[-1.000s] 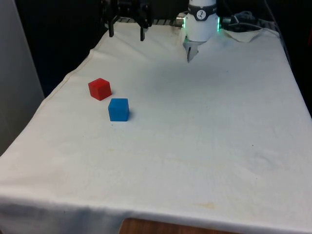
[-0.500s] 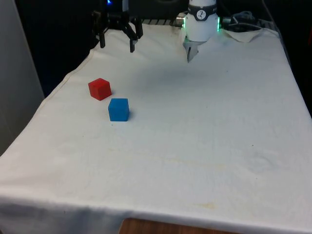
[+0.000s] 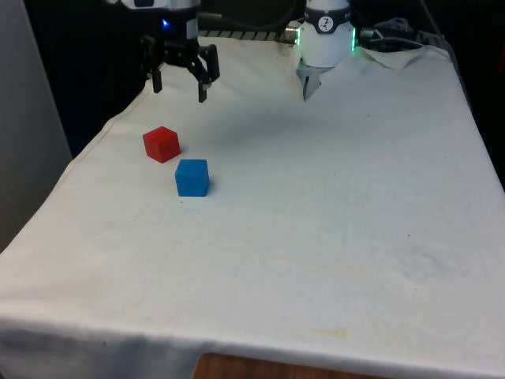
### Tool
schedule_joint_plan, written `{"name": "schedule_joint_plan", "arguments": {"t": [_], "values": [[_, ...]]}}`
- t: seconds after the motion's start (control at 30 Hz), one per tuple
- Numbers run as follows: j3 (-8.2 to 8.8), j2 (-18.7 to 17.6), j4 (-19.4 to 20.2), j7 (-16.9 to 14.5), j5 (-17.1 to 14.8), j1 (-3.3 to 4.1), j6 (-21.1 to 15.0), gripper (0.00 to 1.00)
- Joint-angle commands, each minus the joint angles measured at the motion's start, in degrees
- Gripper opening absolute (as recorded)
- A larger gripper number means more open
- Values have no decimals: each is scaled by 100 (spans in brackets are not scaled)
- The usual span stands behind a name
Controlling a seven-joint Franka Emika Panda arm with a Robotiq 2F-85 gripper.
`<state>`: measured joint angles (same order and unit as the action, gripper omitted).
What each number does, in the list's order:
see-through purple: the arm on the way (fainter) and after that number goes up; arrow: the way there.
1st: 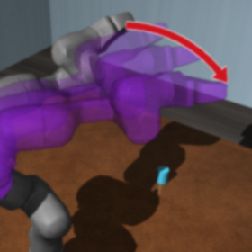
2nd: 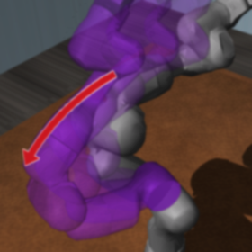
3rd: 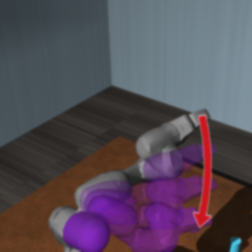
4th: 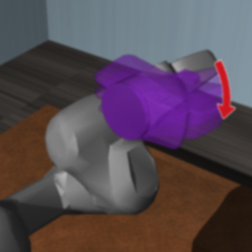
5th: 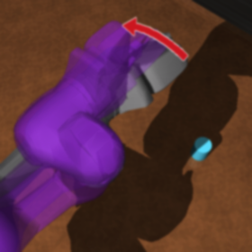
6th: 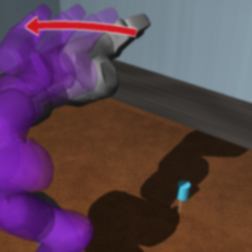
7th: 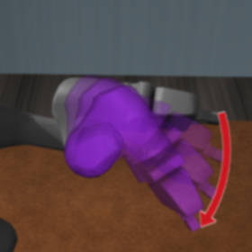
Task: Stack the two cubes.
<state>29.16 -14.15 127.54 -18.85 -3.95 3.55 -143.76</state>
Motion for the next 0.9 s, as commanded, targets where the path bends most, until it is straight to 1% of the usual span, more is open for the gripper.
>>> {"name": "schedule_joint_plan", "arguments": {"t": [0.0, 0.07, 0.1, 0.13, 0.3, 0.33, 0.4, 0.43, 0.47, 0.57, 0.73, 0.77, 0.8, 0.83, 0.87], "values": [[-29, -86, -17, -52, -132, -46, -97, 100], [-17, -160, -29, -52, -183, -52, -160, 100], [17, -103, -6, 0, -74, -6, -97, 100], [-6, -229, -40, -57, -241, -63, -229, 100], [17, -418, -86, -63, -390, -80, -367, 100], [23, -498, -109, -69, -453, -97, -435, 100], [29, -573, -126, -74, -510, -109, -487, 100], [92, -556, -115, 0, -407, -46, -435, 100], [34, -607, -138, -74, -539, -120, -516, 100], [57, -716, -172, -80, -619, -126, -579, 100], [103, -905, -241, -80, -745, -160, -676, 100], [109, -934, -258, -80, -762, -160, -682, 100], [183, -934, -246, -6, -670, -92, -636, 100], [115, -968, -269, -80, -785, -172, -693, 100], [126, -1003, -286, -80, -808, -178, -710, 100]]}}
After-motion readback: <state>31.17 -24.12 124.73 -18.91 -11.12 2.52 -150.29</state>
